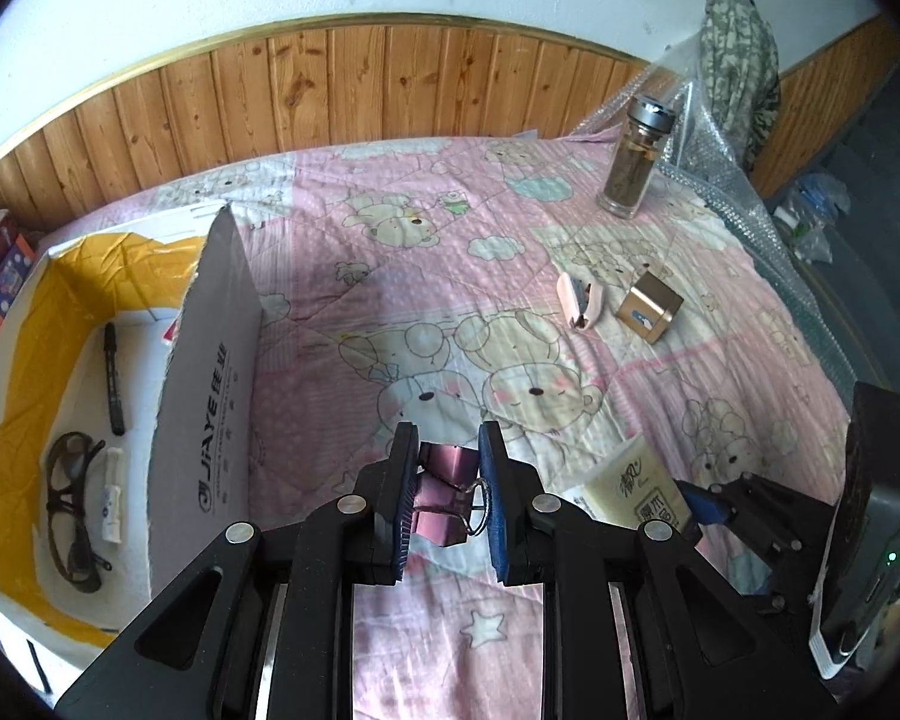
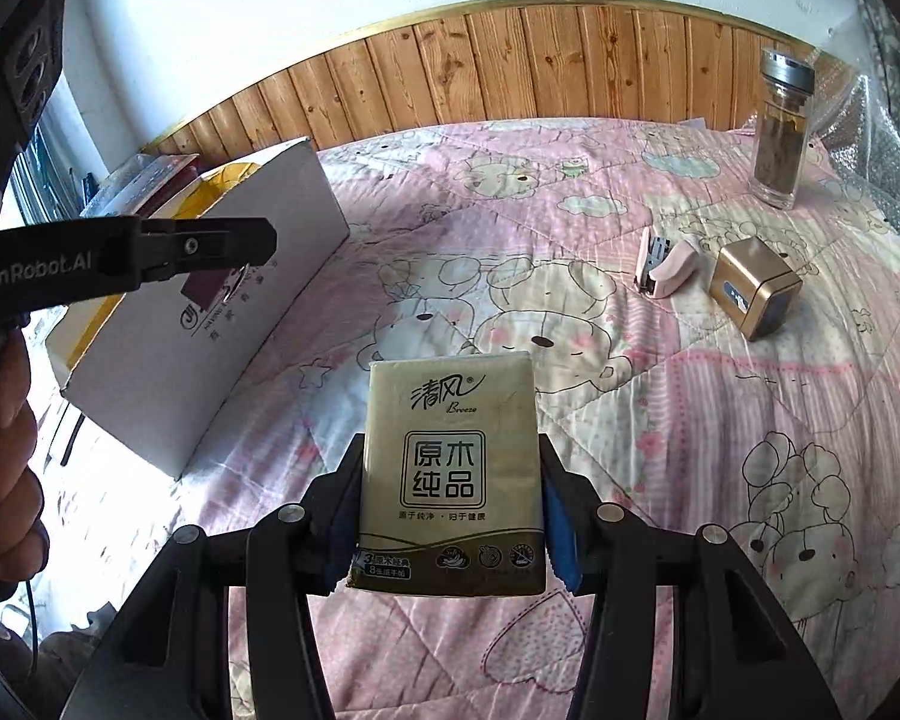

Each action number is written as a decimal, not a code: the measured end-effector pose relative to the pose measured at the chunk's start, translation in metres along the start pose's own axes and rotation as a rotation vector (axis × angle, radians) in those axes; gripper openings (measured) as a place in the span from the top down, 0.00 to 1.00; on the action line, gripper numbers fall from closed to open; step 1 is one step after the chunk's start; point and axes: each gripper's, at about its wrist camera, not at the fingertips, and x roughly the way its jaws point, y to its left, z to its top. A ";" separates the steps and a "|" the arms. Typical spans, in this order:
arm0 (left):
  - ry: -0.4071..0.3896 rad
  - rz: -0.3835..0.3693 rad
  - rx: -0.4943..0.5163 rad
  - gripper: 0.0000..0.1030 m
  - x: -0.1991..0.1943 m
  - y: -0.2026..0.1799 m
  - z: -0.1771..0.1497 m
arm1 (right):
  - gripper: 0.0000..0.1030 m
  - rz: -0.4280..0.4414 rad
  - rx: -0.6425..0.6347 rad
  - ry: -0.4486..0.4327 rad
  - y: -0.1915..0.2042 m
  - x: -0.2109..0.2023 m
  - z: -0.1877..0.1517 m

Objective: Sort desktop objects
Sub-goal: 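Carry the tissue pack and binder clip with both tools toward the box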

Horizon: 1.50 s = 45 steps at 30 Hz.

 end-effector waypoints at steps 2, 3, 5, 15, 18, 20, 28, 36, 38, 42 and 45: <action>-0.014 -0.008 -0.017 0.81 -0.012 0.006 -0.008 | 0.49 -0.004 -0.017 -0.008 0.011 -0.007 -0.001; -0.018 -0.016 -0.026 0.81 -0.018 0.009 -0.012 | 0.49 -0.008 -0.027 -0.011 0.017 -0.009 -0.001; -0.028 -0.024 -0.042 0.81 -0.029 0.015 -0.022 | 0.49 -0.011 -0.044 -0.015 0.027 -0.014 -0.003; -0.081 -0.076 -0.096 0.81 -0.074 0.042 -0.052 | 0.49 -0.018 -0.126 -0.037 0.079 -0.034 -0.006; -0.097 -0.088 -0.116 0.81 -0.085 0.051 -0.058 | 0.49 -0.016 -0.152 -0.049 0.094 -0.041 -0.002; -0.108 -0.095 -0.136 0.81 -0.092 0.059 -0.061 | 0.49 -0.010 -0.169 -0.056 0.104 -0.044 0.001; -0.169 -0.091 -0.202 0.81 -0.124 0.096 -0.064 | 0.49 0.022 -0.258 -0.081 0.144 -0.054 0.017; -0.215 -0.047 -0.251 0.81 -0.144 0.136 -0.060 | 0.49 0.061 -0.339 -0.098 0.179 -0.053 0.038; -0.218 -0.032 -0.262 0.81 -0.146 0.146 -0.058 | 0.49 0.073 -0.356 -0.099 0.187 -0.051 0.043; -0.217 -0.015 -0.284 0.81 -0.148 0.165 -0.052 | 0.49 0.091 -0.390 -0.102 0.203 -0.045 0.052; -0.221 0.005 -0.281 0.81 -0.150 0.174 -0.045 | 0.49 0.103 -0.408 -0.103 0.212 -0.040 0.059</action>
